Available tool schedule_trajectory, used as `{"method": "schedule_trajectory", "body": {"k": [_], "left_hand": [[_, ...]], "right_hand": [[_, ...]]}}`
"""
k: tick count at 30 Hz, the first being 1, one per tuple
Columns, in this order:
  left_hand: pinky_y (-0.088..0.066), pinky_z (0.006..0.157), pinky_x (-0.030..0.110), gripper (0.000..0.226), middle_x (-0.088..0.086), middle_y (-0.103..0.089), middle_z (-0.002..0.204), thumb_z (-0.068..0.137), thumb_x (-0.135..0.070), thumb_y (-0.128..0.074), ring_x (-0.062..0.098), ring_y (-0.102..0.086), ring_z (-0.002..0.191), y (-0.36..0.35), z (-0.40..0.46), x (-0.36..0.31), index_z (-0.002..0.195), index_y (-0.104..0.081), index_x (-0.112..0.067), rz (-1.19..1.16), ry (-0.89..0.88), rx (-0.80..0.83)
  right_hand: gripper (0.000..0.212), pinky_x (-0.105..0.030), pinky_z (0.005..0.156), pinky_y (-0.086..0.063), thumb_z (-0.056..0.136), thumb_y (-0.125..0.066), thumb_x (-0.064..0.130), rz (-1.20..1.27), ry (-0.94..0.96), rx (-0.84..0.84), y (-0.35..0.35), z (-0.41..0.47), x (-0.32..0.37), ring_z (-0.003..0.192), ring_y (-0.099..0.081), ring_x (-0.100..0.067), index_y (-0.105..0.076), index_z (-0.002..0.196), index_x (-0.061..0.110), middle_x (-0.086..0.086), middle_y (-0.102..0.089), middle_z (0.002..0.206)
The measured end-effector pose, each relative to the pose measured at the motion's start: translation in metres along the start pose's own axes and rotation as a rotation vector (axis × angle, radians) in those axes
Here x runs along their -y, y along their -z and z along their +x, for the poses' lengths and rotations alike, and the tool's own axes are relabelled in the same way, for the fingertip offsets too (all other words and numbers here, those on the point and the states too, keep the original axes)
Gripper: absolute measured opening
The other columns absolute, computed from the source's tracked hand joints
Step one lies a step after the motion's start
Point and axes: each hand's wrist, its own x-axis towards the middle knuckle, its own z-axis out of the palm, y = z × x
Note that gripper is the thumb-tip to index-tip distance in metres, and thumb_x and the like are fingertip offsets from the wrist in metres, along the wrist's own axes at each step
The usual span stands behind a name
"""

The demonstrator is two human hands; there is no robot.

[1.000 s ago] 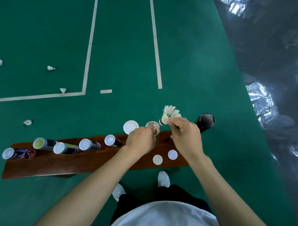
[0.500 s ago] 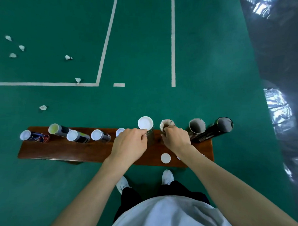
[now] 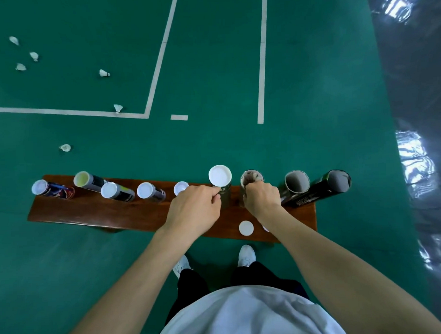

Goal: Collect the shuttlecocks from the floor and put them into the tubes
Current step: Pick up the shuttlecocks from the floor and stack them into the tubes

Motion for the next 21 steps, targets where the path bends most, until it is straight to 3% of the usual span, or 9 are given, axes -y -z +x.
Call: {"method": "schedule_trajectory", "body": {"k": [3, 7, 10, 13, 15, 17, 19, 21], "left_hand": [[-0.035, 0.048, 0.029, 0.031, -0.002, -0.072, 0.082, 0.100, -0.035, -0.049, 0.015, -0.052, 0.063, 0.004, 0.000, -0.002, 0.122, -0.071, -0.033, 0.004, -0.024, 0.003], [-0.046, 0.056, 0.032, 0.030, -0.004, -0.074, 0.084, 0.098, -0.036, -0.049, 0.018, -0.053, 0.067, 0.010, 0.002, -0.001, 0.113, -0.075, -0.032, 0.002, -0.021, 0.001], [-0.040, 0.056, 0.031, 0.031, -0.004, -0.076, 0.093, 0.097, -0.038, -0.051, 0.020, -0.054, 0.070, 0.015, 0.003, 0.010, 0.120, -0.073, -0.036, -0.028, 0.014, -0.005], [-0.051, 0.067, 0.031, 0.032, -0.006, -0.076, 0.110, 0.097, -0.039, -0.053, 0.018, -0.066, 0.079, 0.027, 0.002, 0.028, 0.123, -0.071, -0.037, -0.073, 0.057, -0.040], [-0.047, 0.064, 0.029, 0.030, -0.007, -0.077, 0.108, 0.096, -0.039, -0.055, 0.007, -0.058, 0.059, 0.038, 0.002, 0.041, 0.121, -0.072, -0.037, -0.103, 0.079, -0.070], [-0.052, 0.065, 0.029, 0.029, -0.008, -0.077, 0.105, 0.096, -0.038, -0.056, 0.007, -0.057, 0.051, 0.055, -0.002, 0.058, 0.121, -0.071, -0.040, -0.149, 0.100, -0.104], [-0.058, 0.078, 0.034, 0.028, -0.011, -0.075, 0.114, 0.096, -0.034, -0.056, 0.007, -0.068, 0.067, 0.078, -0.009, 0.078, 0.118, -0.071, -0.043, -0.212, 0.096, -0.150], [-0.055, 0.095, 0.034, 0.029, -0.018, -0.069, 0.126, 0.096, -0.029, -0.059, 0.011, -0.070, 0.099, 0.104, -0.024, 0.106, 0.117, -0.073, -0.042, -0.251, 0.079, -0.243]], "right_hand": [[0.021, -0.032, 0.059, -0.039, 0.102, -0.055, 0.028, -0.001, 0.001, 0.047, 0.003, 0.001, -0.004, 0.072, -0.053, -0.025, -0.070, 0.113, 0.017, -0.005, -0.068, 0.098], [0.031, -0.033, 0.063, -0.043, 0.102, -0.057, 0.043, 0.043, 0.051, 0.085, 0.020, 0.000, -0.002, 0.077, -0.056, -0.025, -0.067, 0.116, 0.018, -0.004, -0.065, 0.099], [0.034, -0.031, 0.059, -0.041, 0.100, -0.053, 0.053, 0.024, 0.090, -0.076, 0.040, -0.016, 0.001, 0.074, -0.060, -0.027, -0.061, 0.099, 0.020, 0.001, -0.054, 0.084], [0.038, -0.029, 0.053, -0.034, 0.100, -0.050, 0.054, 0.084, 0.103, -0.200, 0.069, -0.035, 0.007, 0.067, -0.059, -0.029, -0.056, 0.077, 0.023, 0.005, -0.051, 0.067], [0.035, -0.029, 0.054, -0.037, 0.101, -0.052, 0.052, 0.152, 0.136, -0.275, 0.093, -0.045, 0.018, 0.072, -0.064, -0.030, -0.068, 0.084, 0.025, 0.004, -0.065, 0.077], [0.029, -0.031, 0.061, -0.048, 0.100, -0.057, 0.049, 0.277, 0.211, -0.386, 0.118, -0.053, 0.041, 0.080, -0.068, -0.027, -0.077, 0.098, 0.028, 0.006, -0.075, 0.097], [0.023, -0.035, 0.068, -0.057, 0.099, -0.064, 0.044, 0.417, 0.316, -0.493, 0.143, -0.058, 0.079, 0.084, -0.071, -0.022, -0.078, 0.100, 0.026, 0.009, -0.077, 0.104], [0.017, -0.037, 0.072, -0.059, 0.096, -0.069, 0.039, 0.540, 0.414, -0.547, 0.163, -0.063, 0.127, 0.080, -0.070, -0.017, -0.079, 0.100, 0.026, 0.013, -0.076, 0.106]]}}
